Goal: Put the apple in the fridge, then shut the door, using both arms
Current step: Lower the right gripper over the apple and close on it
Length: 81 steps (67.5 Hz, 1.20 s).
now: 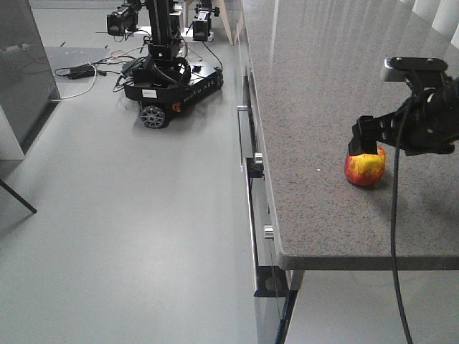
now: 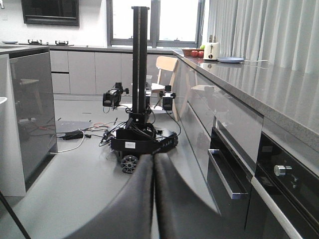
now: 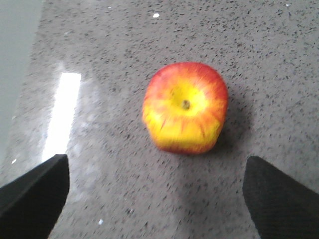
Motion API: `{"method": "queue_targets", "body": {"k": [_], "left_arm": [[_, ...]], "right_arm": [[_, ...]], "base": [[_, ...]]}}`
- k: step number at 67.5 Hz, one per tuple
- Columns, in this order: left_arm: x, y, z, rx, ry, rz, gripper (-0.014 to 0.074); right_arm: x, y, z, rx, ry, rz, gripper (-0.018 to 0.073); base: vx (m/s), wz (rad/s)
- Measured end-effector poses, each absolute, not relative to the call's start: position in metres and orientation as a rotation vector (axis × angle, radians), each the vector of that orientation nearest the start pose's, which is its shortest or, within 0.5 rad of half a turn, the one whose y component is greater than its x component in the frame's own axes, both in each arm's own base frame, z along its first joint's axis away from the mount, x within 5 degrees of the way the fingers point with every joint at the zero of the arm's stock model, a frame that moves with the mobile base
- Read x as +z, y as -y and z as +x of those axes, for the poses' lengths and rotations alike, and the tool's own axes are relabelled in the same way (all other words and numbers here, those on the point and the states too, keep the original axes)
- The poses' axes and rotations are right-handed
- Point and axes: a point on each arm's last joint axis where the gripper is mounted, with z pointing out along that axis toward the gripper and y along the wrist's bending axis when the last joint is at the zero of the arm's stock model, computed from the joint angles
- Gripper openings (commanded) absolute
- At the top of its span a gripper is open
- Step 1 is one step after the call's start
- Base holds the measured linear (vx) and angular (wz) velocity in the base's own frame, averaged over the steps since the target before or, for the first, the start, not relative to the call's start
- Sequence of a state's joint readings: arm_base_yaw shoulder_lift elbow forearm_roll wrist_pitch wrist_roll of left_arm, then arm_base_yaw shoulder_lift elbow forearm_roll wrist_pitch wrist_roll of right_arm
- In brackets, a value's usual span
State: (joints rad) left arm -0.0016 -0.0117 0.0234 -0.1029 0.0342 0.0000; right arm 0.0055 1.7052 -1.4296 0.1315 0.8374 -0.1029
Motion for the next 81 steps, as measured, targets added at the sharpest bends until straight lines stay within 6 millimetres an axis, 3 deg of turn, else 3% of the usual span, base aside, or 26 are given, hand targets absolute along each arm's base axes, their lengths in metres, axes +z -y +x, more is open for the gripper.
{"method": "queue_targets", "body": {"k": [22, 47, 68, 81], "left_arm": [[0.203, 0.0, 0.056, -0.086, -1.528, -0.075, -0.0006], [0.203, 0.0, 0.056, -0.086, -1.528, -0.075, -0.0006], [0.203, 0.0, 0.056, -0.086, -1.528, -0.075, -0.0006], [0.203, 0.0, 0.056, -0.086, -1.528, -0.075, -0.0006]], "right_arm": [[0.262, -0.008, 0.421, 0.091, -2.663, -0.017, 0.0634], [0.229, -0.008, 0.433, 0.092, -2.75, 0.013, 0.0492], [0.231, -0.008, 0.432, 0.095, -2.758, 0.026, 0.0319], [0.255, -0.009, 0.423, 0.122, -2.724, 0.08, 0.0239]], "base": [[0.0, 0.0], [0.0, 0.0], [0.0, 0.0], [0.0, 0.0]]}}
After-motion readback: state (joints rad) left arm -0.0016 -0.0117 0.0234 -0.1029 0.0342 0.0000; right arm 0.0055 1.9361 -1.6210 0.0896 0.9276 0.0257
